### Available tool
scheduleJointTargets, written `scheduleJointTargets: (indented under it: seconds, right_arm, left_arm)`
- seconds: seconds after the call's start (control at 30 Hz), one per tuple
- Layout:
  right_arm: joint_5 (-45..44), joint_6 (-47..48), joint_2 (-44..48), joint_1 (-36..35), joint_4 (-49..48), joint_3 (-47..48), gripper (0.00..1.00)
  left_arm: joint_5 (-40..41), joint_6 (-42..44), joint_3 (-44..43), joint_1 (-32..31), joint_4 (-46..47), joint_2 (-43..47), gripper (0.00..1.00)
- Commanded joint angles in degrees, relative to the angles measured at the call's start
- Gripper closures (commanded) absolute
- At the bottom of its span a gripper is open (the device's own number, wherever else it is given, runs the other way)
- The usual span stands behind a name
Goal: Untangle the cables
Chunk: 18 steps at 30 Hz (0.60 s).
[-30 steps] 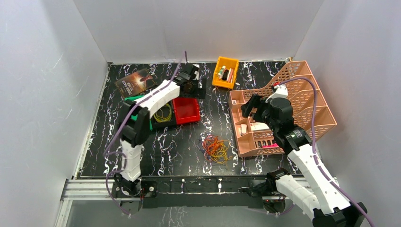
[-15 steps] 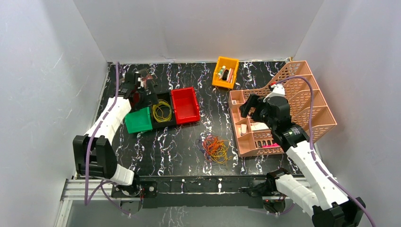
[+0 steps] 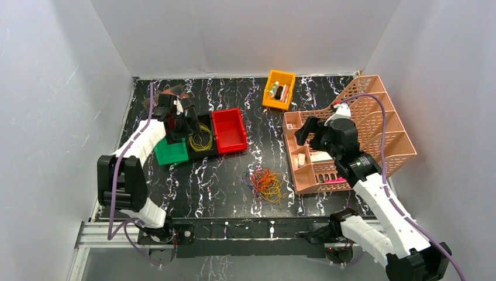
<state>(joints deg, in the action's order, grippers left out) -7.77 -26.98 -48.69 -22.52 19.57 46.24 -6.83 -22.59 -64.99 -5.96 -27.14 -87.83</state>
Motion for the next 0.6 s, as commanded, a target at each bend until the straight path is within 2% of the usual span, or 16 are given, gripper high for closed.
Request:
scheduleJointTargets:
  seconds: [0.0, 0.1, 0.4, 0.57]
  right_arm:
    - [-1.0, 0.6, 1.5, -0.1, -1.5, 1.2, 0.02]
    - [-0.9, 0.7, 1.5, -0.1, -1.6, 1.2, 0.02]
    - [0.4, 0.7, 1.1, -0.1, -2.6, 0.8, 0.02]
    - [0.8, -0.1, 0.9, -0.1, -3.5, 0.1, 0.02]
  left_arm:
    - [1.8, 1.5, -1.5, 0.0, -0.7, -2.3, 0.02]
    - [2.1, 2.2, -2.1, 0.1, -0.2, -3.9, 0.02]
    - [-8.1, 4.2, -4.5, -0.2, 3.4, -7.1, 0.02]
    - [-8.9, 4.0, -4.6, -2.0, 3.8, -7.8, 0.02]
